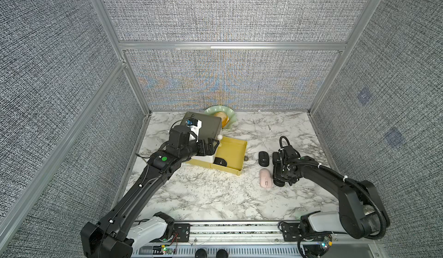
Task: Take the mice out of the drawer
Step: Place the mouse at the center of the board, then adjust the mouse in the drawer.
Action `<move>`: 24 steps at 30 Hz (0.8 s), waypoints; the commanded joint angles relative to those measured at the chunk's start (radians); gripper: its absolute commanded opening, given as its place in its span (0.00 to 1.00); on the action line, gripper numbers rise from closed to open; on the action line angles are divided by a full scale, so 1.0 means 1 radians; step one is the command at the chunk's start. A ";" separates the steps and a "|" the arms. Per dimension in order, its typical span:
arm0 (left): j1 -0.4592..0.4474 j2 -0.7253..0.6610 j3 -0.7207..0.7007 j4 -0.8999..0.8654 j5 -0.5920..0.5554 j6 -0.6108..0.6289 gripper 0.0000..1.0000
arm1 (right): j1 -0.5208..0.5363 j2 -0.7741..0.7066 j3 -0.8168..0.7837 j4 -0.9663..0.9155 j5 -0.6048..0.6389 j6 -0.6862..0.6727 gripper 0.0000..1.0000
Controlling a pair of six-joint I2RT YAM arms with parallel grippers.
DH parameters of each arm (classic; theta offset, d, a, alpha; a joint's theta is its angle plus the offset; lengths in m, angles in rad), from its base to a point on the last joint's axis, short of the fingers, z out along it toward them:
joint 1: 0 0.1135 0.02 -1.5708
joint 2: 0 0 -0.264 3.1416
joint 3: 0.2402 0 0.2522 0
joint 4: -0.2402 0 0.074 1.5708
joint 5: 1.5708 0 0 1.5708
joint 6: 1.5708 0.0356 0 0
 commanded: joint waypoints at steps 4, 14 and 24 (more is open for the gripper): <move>0.001 -0.006 0.037 -0.007 -0.058 0.032 0.99 | 0.001 -0.063 0.077 -0.114 0.050 -0.026 0.68; 0.060 -0.008 0.074 -0.087 -0.193 0.048 0.99 | 0.218 0.079 0.437 -0.040 -0.062 -0.222 0.68; 0.162 -0.079 -0.041 -0.061 -0.199 -0.039 0.98 | 0.397 0.403 0.630 0.156 -0.269 -0.421 0.69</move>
